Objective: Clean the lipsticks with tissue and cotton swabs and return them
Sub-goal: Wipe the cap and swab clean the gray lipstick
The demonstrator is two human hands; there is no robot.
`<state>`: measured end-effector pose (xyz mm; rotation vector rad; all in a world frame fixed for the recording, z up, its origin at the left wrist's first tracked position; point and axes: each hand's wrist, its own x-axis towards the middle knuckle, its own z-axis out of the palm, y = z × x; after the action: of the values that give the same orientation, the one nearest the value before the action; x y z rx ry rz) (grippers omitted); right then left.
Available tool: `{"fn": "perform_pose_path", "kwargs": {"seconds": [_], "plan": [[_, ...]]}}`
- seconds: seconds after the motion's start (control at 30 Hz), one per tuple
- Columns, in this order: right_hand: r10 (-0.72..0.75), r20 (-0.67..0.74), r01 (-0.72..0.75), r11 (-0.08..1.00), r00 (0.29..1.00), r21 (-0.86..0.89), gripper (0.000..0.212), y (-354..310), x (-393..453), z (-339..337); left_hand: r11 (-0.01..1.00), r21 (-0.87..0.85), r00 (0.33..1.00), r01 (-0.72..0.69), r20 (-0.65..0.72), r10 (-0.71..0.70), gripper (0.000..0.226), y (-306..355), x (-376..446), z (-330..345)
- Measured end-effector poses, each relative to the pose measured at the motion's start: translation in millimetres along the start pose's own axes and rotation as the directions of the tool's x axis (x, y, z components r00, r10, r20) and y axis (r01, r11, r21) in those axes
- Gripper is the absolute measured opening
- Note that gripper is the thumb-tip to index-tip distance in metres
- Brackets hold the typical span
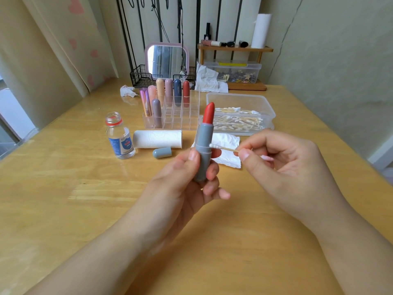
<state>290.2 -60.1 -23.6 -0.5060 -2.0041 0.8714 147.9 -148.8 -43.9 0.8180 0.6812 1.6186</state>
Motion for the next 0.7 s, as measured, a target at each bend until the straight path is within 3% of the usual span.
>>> {"fn": "perform_pose_path", "kwargs": {"seconds": [0.23, 0.7], "plan": [[0.017, 0.01, -0.018, 1.0, 1.0, 0.025, 0.016, 2, 1, 1, 0.999, 0.04, 1.0, -0.02, 0.001, 0.02, 0.016, 1, 0, -1], [0.02, 0.023, -0.021, 0.998, 1.0, 0.056, 0.015, 2, 1, 0, 1.0, -0.009, 0.999, -0.026, 0.042, 0.026, 0.024, -6, 7, -11]]}}
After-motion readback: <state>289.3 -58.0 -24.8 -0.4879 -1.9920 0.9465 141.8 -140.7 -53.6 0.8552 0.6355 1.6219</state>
